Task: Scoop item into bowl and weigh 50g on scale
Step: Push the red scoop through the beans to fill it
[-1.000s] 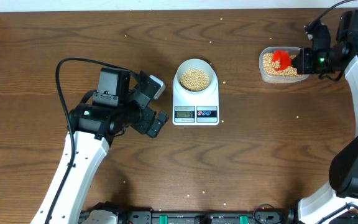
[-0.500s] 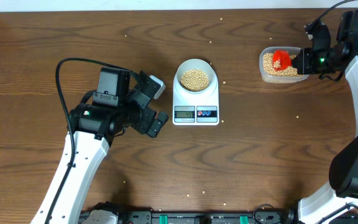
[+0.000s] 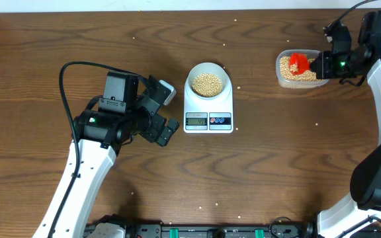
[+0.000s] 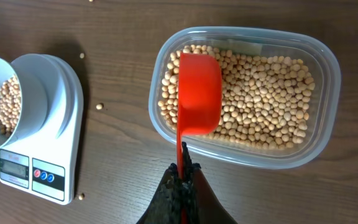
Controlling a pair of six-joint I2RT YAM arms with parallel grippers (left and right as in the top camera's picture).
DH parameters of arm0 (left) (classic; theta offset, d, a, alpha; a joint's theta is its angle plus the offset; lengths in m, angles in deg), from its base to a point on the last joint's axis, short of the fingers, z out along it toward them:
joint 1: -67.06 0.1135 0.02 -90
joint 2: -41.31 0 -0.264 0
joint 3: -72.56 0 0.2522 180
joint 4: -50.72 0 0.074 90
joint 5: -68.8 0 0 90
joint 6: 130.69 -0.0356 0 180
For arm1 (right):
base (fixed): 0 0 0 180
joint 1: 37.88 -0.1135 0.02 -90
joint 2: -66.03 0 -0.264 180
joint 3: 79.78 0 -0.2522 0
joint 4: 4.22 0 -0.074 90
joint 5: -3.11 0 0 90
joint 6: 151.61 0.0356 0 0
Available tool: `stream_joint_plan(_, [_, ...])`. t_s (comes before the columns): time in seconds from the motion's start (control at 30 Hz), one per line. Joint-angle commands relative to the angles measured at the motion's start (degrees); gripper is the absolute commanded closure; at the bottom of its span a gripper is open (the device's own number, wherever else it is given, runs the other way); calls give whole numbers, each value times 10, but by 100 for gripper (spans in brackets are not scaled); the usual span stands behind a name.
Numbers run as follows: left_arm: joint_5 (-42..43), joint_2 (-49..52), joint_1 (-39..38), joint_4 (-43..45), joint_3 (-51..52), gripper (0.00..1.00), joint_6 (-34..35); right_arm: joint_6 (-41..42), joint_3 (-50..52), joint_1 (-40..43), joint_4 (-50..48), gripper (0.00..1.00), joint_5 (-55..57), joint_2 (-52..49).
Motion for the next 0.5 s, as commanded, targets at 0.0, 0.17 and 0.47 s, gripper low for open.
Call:
stream_joint_plan(0.0, [7, -4, -2, -1, -11, 1, -7, -5, -5, 3, -2, 99, -23, 14])
stream_joint_plan(0.17, [7, -4, -2, -1, -11, 1, -7, 7, -5, 3, -2, 99, -9, 14])
stream_joint_plan(0.47, [7, -4, -2, -1, -11, 1, -7, -32, -5, 1, 7, 99, -16, 14])
